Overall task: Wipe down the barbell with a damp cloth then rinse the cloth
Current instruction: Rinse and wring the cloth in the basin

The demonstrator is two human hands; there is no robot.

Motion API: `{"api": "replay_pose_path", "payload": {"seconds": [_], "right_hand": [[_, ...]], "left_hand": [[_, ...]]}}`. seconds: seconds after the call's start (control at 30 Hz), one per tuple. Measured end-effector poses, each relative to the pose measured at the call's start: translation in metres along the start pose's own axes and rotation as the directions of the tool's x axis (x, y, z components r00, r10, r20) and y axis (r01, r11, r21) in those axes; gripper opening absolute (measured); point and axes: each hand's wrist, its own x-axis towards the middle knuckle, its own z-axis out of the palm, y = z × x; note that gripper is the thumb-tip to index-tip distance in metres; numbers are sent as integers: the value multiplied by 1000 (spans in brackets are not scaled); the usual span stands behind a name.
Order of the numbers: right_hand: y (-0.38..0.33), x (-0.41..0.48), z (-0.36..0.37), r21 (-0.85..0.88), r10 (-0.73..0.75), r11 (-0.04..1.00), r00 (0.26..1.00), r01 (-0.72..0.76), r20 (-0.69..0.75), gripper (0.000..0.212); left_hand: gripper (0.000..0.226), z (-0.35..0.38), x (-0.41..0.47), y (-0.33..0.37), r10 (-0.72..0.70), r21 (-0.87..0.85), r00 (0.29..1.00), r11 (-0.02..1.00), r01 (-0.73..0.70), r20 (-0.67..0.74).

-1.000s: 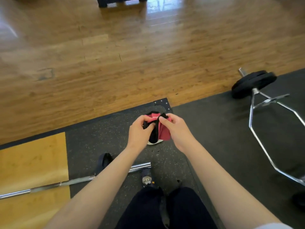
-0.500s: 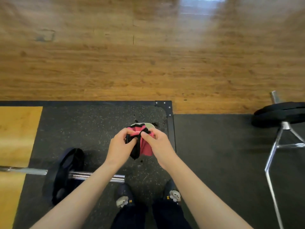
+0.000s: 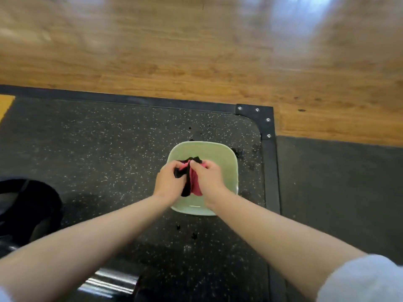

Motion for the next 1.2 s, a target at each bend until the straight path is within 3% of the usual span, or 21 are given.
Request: {"api": "replay_pose_path", "payload": {"seconds": [0.1, 0.2, 0.3, 0.43, 0.5, 0.57, 0.63, 0.73, 0.8, 0.9, 0.93, 1.0, 1.07, 1.13, 1.2], "right_hand": [[31, 51, 7, -119, -106, 987, 993, 112, 53, 26], [48, 88, 3, -275, -247, 924, 963, 267, 106, 21], [43, 82, -12, -449, -220, 848, 958, 281, 184, 26], [45, 72, -19, -481, -109, 856, 976, 188, 188, 40], [50, 81, -21, -562, -153, 786, 962, 256, 224, 34], [49, 93, -29, -655, -168, 695, 953, 296, 253, 12], [45, 100, -42, -779, -154, 545, 950, 310, 270, 14], [36, 98, -56, -915, -152, 263, 950, 306, 274, 17], [36, 96, -52, -936, -104, 120, 942, 330, 319, 28], [36, 98, -47, -946, -58, -64, 946, 316, 320, 43], [34, 99, -49, -948, -84, -108, 948, 298, 308, 45], [28, 100, -56, -946, -185, -140, 931, 292, 314, 40], [26, 101, -62, -907, -299, -168, 857, 386, 420, 31], [29, 102, -63, -815, -342, -221, 740, 536, 580, 25], [40, 105, -62, -731, -282, -297, 674, 615, 682, 25]], "left_hand": [[18, 26, 36, -43, 36, 68, 999, 997, -38, 20], [31, 49, 64, -75, 92, 209, 984, 970, -123, 153], [40, 55, 63, -79, 74, 308, 964, 939, -154, 257], [37, 62, 57, -78, 61, 290, 977, 950, -120, 203], [46, 68, 63, -80, 79, 250, 980, 960, -125, 184], [54, 68, 69, -79, 91, 241, 975, 960, -140, 202], [68, 65, 70, -78, 93, 308, 955, 934, -182, 282], [88, 59, 58, -77, 91, 564, 924, 768, -303, 372], [90, 57, 51, -76, 148, 712, 919, 592, -378, 365], [81, 54, 51, -73, 246, 805, 909, 427, -413, 336], [76, 52, 53, -75, 339, 816, 880, 363, -449, 333], [64, 49, 60, -82, 546, 831, 755, 177, -528, 363], [50, 48, 64, -84, 609, 803, 647, 27, -596, 459], [36, 49, 64, -82, 560, 742, 587, -78, -666, 586], [35, 52, 61, -79, 493, 681, 569, -68, -729, 658]]}}
